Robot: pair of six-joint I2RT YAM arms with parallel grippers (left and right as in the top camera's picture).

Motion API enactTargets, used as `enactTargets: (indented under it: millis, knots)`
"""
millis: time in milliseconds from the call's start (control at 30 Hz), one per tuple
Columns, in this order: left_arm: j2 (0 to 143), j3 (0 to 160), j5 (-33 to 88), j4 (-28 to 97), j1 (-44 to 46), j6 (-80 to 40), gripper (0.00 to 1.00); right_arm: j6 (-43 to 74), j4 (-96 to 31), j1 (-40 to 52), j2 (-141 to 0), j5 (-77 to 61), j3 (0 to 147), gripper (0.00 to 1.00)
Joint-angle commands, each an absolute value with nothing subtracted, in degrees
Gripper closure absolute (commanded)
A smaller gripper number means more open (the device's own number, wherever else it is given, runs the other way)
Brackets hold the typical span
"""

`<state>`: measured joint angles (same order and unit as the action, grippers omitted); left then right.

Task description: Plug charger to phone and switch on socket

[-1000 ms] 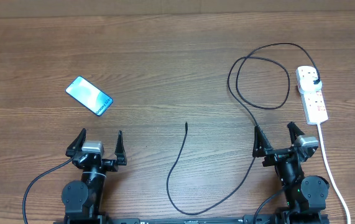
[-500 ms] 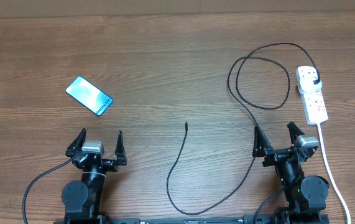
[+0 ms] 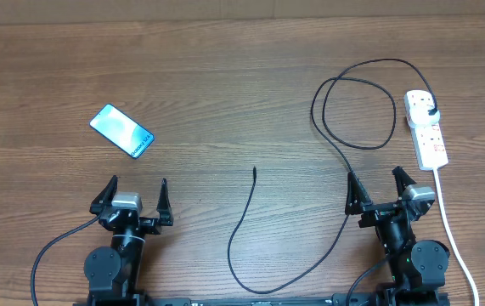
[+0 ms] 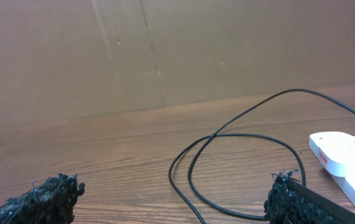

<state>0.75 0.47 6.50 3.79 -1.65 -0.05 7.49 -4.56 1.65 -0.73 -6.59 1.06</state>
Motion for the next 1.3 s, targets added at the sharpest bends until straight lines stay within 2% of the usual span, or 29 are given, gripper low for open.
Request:
enactTargets:
  millis: [0, 167, 367, 600, 967, 1267]
  knots:
    - [0.3, 0.3, 7.5, 3.9, -2.0, -2.0, 0.0, 7.2, -4.4, 2.0, -0.3, -6.0, 0.4, 0.0]
    - [0.3, 1.6, 7.5, 6.1, -2.0, -5.4, 0.0, 7.2, -4.4, 2.0, -0.3, -6.0, 0.4, 0.0]
    - [0.6, 8.2, 6.1, 15.3, -2.0, -5.1, 0.0, 7.2, -4.4, 2.0, -0.3, -6.0, 0.4, 0.0]
    - [7.1, 18.1, 4.9, 21.7, -2.0, -2.5, 0.01, 7.2, -4.4, 2.0, -0.3, -6.0, 0.4, 0.0]
    - [33.2, 36.9, 4.3, 26.2, -2.0, -5.0, 0.0, 7.2, -4.4, 2.0, -0.3, -6.0, 0.4, 0.0]
    - [59.2, 63.8, 3.0, 47.0, -2.0, -7.1, 0.01, 7.2, -4.4, 2.0, -0.3, -6.0, 0.4, 0.0]
